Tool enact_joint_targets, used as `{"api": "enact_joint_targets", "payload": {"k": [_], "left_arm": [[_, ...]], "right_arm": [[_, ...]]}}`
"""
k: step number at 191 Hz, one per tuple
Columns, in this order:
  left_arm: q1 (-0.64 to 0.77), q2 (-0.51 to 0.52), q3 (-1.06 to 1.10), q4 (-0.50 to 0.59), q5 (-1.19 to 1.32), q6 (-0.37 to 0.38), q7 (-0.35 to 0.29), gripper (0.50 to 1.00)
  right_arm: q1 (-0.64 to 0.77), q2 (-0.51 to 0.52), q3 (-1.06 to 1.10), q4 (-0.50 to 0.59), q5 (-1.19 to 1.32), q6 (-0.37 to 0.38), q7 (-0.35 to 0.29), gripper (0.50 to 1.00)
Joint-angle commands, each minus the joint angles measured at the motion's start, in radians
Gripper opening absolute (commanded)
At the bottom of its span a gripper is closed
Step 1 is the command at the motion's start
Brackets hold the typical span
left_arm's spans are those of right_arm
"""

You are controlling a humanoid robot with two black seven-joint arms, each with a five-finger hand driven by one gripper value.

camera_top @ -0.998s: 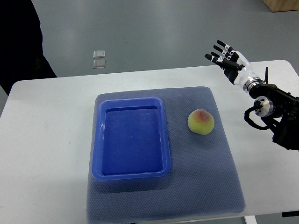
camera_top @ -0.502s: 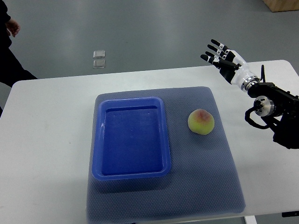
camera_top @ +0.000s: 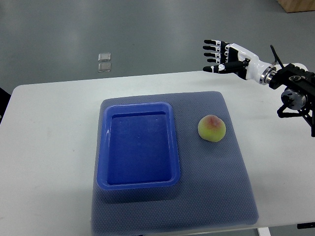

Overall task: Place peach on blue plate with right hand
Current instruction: 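Lower the open right hand over the peach beside the blue tray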

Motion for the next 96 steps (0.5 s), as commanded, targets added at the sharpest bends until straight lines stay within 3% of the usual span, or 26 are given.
{"api": "enact_joint_targets", "payload": {"k": [1,27,37,96], "left_arm": [[0.000,0.000,0.000,0.000,0.000,0.003,-0.001,1.000],[0.000,0.000,0.000,0.000,0.000,0.006,0.001,1.000],[-0.003,0.000,0.002,0.002,0.000,0.009,-0.001,1.000],[-0.016,0.000,0.002,0.000,0.000,0.009,0.001,1.000]], "right_arm": [[0.043,-0.035,-0.028,0.056,-0.095,0.013,0.004,0.928],[0.102,-0.060,-0.117,0.096,-0.171,0.031,0.019,0.928],[0.162,-0.103,-0.209,0.154,-0.243,0.040,0.050,0.928],[0.257,-0.192,-0.387,0.369,-0.550,0.040,0.080,0.928]]}}
